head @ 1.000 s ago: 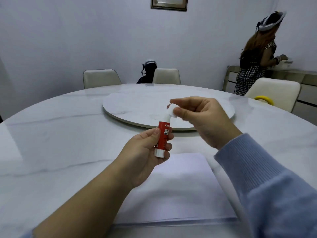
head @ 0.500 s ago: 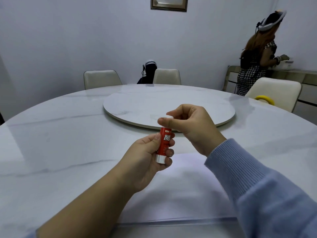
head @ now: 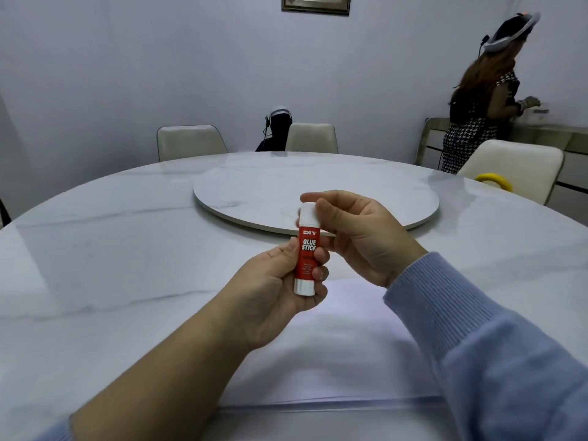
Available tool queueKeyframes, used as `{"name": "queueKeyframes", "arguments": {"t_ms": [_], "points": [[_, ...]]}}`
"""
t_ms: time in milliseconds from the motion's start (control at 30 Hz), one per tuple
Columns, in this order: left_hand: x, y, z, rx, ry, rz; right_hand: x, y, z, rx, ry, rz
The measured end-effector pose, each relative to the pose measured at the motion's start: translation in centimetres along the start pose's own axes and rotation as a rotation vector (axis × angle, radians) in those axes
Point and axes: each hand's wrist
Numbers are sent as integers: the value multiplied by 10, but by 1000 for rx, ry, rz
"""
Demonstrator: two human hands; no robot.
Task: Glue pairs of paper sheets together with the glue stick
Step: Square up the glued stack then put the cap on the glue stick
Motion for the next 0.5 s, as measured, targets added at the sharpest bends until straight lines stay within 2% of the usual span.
{"name": "queueKeyframes", "arguments": {"t_ms": [100,233,400,500], "points": [[1,-1,-1,27,1,8,0,4,3,43,-100,-14],[-1,-1,1,-1,-50,5,-6,2,-4,-53,-7,42],[-2,1,1,20,-15,11,1,6,4,65,-74,13],[-1,1,1,20,-15,31,-6,6,1,-4,4,35]]}}
Point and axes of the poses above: each hand's wrist, its own y-axis away from the middle knuckle, its own z-axis out of the back of the hand, x = y × z, and after that the axes turned 4 degrees about y, right-handed
